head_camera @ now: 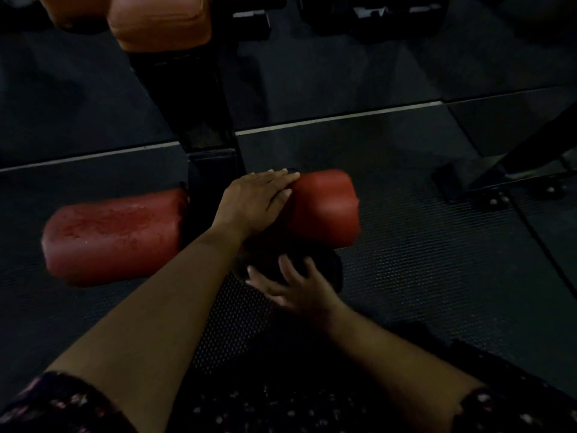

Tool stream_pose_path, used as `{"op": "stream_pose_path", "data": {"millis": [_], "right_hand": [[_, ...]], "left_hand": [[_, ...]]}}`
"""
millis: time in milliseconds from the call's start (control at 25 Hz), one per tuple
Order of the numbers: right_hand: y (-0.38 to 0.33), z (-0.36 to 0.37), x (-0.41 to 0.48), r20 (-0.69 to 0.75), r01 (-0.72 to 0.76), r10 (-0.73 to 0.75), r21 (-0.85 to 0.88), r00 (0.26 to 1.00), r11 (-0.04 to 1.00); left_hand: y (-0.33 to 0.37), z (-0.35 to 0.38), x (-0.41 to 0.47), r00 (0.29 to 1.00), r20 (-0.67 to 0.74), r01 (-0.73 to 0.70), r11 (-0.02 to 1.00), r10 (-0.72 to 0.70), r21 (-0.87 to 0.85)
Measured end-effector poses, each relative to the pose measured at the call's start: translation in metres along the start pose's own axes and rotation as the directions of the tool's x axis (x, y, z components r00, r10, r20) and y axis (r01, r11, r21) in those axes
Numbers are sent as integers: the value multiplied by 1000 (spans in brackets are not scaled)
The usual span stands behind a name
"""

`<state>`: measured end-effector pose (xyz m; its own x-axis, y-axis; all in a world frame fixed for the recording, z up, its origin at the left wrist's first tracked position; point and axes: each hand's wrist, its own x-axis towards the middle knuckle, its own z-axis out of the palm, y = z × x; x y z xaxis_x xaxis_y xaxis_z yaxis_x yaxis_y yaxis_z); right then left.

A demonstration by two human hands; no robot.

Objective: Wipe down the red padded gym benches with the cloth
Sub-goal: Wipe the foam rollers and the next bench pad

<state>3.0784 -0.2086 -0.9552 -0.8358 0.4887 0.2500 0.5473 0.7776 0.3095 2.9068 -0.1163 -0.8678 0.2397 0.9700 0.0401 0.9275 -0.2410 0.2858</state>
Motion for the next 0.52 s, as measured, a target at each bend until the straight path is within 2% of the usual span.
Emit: {"op": "stream_pose_path", "data": {"millis": [120, 200, 360, 520], "right_hand": [[58, 4, -20, 60, 331, -325, -175, 944, 927], [96, -4, -35, 103, 424, -412, -245, 905, 872], [157, -13, -75, 192, 456, -413, -337, 890, 824], [148, -31, -96, 212, 376, -333, -210, 919, 903]], "left_hand": [[0, -1, 1, 1000, 7, -3, 1000, 3, 5], [-1, -2, 1, 1000, 21, -6, 1000, 5, 10], [2, -2, 1, 999, 32, -4, 1000, 4, -7], [1, -1, 0, 1000, 15, 9, 1000, -9, -13]]}}
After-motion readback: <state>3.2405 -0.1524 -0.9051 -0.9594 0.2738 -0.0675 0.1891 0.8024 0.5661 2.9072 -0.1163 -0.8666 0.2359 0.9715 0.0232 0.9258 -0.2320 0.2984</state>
